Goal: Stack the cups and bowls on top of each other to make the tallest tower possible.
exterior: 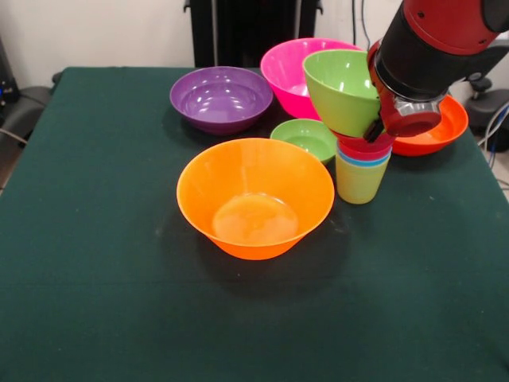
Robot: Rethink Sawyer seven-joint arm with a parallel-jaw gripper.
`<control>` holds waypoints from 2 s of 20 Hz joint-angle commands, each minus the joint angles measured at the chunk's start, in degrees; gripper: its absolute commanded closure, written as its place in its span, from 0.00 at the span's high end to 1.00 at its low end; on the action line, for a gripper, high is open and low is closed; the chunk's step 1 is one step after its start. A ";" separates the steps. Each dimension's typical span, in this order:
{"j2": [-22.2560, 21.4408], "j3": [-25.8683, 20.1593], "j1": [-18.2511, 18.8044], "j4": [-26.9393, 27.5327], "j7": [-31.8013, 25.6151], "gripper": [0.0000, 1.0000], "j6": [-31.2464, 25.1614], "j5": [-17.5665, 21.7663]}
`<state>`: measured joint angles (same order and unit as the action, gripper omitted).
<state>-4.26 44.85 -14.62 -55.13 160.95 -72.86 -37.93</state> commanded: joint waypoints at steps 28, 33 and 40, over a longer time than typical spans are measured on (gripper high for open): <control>-0.31 -7.91 0.18 -2.04 7.61 0.00 1.94 0.40; -0.23 -7.92 0.18 -1.96 7.95 0.00 1.96 0.23; -0.16 -7.95 -0.17 -1.74 8.88 0.00 1.52 -0.16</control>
<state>-4.28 44.85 -14.62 -55.14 160.95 -72.86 -37.99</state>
